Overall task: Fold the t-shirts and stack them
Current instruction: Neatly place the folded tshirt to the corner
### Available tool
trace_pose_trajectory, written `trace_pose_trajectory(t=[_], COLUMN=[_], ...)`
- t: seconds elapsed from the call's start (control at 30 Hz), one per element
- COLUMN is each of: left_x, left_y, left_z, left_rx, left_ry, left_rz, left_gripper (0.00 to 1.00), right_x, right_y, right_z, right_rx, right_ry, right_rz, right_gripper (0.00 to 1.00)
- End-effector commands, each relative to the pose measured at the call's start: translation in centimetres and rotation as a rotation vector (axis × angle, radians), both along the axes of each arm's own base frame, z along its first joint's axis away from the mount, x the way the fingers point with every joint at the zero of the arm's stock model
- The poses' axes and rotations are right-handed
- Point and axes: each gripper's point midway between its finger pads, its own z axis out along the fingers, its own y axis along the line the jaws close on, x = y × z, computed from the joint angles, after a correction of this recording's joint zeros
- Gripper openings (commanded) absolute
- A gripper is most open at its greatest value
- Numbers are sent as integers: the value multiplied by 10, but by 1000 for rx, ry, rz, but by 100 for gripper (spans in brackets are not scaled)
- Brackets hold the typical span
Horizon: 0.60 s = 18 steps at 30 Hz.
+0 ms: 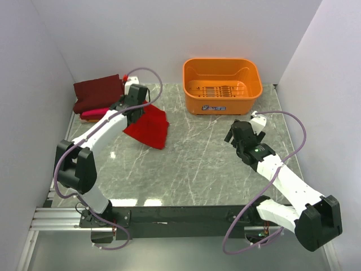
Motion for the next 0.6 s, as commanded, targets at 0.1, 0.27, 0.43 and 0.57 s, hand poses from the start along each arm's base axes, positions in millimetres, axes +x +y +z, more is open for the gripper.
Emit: trace_pose_trajectory(t=[0.1,0.27,0.43,0.57], left_x=[37,58,80,92], left_y=[10,8,11,18], left_z=[61,72,89,105], left_rx=[169,239,305,347], left_ry=[-125,-137,-166,-177], left_rz=[-21,-42,-50,-56], left_gripper=[1,1,1,1], right_x=[4,5,5,6], right_y=[-3,-3,-3,-2], right_z=[7,8,7,3], right_rx=[39,40,38,36], right_ry=[-50,-63,-62,-50], right_rz=[2,9,14,18], right_gripper=[87,87,87,87])
